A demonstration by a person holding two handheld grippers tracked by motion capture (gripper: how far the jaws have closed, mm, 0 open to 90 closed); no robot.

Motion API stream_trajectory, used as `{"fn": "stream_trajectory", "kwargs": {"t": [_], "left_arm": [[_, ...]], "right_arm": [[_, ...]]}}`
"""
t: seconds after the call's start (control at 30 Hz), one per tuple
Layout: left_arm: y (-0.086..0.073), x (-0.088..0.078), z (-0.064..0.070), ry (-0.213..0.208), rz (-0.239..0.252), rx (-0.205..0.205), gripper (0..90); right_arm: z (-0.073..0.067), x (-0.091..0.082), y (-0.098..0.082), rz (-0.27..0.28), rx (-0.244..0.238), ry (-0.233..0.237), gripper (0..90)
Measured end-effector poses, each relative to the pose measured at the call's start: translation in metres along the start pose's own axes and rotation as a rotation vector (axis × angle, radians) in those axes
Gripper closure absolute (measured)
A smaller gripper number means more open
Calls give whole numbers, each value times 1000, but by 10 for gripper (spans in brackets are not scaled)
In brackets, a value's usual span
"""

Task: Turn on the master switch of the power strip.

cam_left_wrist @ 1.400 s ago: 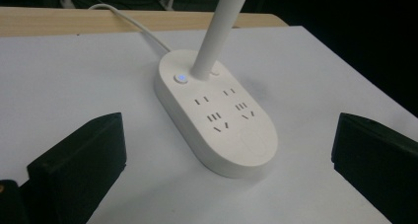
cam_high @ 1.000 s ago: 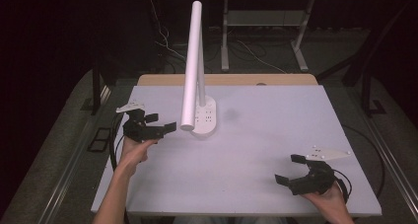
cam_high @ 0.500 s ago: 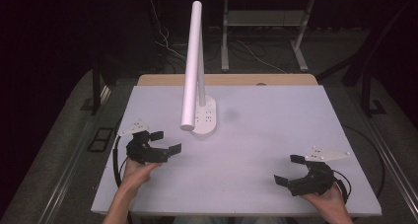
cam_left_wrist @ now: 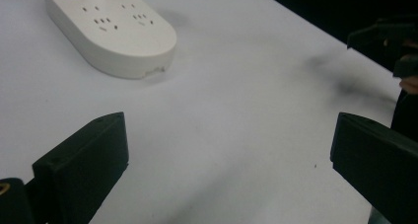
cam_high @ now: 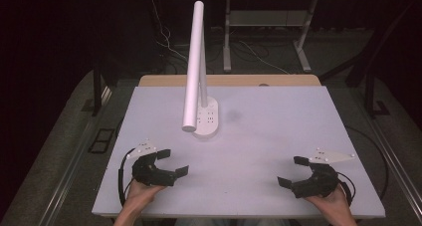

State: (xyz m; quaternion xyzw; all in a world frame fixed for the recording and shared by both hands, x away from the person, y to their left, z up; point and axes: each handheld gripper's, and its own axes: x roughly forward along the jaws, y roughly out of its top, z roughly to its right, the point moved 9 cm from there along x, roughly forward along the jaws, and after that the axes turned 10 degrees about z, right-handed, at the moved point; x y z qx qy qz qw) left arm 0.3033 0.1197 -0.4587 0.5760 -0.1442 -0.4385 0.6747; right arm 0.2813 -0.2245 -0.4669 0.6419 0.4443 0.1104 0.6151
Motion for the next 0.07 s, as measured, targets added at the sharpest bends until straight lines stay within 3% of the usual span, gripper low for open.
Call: {"fn": "stream_trajectory", "kwargs": {"t": [0.07], "left_arm": [[-3,0,0,2,-6,3,4]], "right_arm": [[0,0,0,0,3,0,5]]}}
